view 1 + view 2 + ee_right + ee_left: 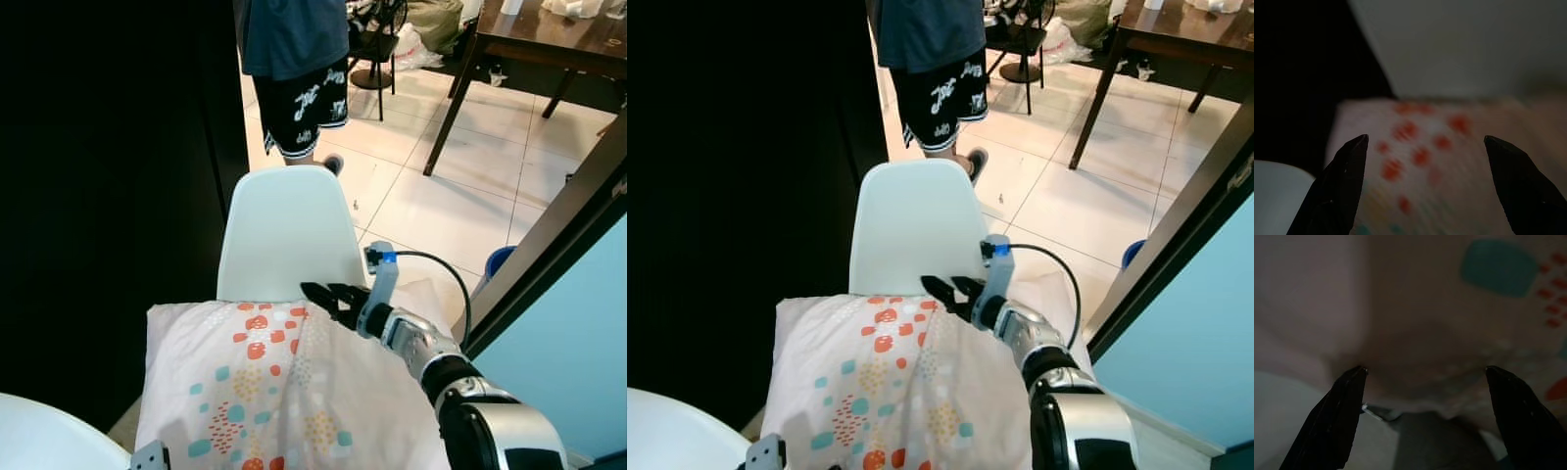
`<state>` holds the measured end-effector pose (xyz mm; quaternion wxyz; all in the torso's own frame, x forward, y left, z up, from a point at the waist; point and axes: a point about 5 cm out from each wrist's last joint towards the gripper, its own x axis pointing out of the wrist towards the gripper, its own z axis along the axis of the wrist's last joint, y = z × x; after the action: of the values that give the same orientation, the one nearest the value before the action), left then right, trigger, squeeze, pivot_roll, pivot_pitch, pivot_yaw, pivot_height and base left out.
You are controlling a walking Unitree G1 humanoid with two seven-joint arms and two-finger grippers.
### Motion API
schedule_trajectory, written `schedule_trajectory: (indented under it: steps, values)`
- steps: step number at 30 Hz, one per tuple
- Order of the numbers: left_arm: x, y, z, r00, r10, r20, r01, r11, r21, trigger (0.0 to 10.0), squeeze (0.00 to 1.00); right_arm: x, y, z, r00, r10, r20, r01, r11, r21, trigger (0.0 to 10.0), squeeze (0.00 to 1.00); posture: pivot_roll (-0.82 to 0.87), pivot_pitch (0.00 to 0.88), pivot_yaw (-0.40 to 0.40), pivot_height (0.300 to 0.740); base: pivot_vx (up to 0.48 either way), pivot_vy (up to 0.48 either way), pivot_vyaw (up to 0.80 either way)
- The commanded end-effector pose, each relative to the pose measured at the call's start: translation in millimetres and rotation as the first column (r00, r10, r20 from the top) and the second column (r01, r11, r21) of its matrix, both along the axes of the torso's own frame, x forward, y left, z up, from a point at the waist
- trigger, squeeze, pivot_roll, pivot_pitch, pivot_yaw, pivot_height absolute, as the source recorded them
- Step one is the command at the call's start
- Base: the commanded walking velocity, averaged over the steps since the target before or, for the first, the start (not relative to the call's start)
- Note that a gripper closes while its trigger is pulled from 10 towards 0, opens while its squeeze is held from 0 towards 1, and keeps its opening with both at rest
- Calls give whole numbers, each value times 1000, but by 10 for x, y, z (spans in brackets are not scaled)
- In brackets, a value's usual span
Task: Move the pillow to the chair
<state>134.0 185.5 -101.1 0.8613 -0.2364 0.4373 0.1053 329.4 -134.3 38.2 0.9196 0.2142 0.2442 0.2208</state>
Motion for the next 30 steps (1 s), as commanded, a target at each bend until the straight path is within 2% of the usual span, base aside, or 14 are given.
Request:
schedule_trajectory:
  steps: [1,6,11,15,21,30]
  values:
    - [-76,-3,-30,999,-32,-40,33,999,17,10000,0,-100,-73,-146,996,-63,-63,62,998,-17,10000,0,-23,95,-43,740,0,0,0]
    - [-62,-12,-28,997,-65,-45,67,997,43,10000,0,-213,-179,-284,985,-135,-109,132,991,-31,10000,0,-29,88,-39,740,-101,0,0]
    - [-51,-13,-24,997,-71,-42,73,996,46,10000,0,-271,-186,-353,981,-146,-130,139,988,-61,10000,0,-29,88,-39,740,-269,0,0]
    - [-11,-13,-12,996,-81,-36,83,995,58,10000,0,-380,-186,-477,967,-186,-177,170,980,-105,10000,0,-32,76,-44,740,-269,0,0]
    - [38,-25,4,996,-82,-22,83,995,56,10000,0,-449,-182,-546,963,-183,-197,156,977,-144,10000,0,-31,69,-47,740,-277,0,0]
    - [35,-52,1,996,-87,-21,88,995,48,10000,0,-500,-222,-598,955,-210,-211,172,968,-185,10000,0,-33,72,-44,740,-268,0,0]
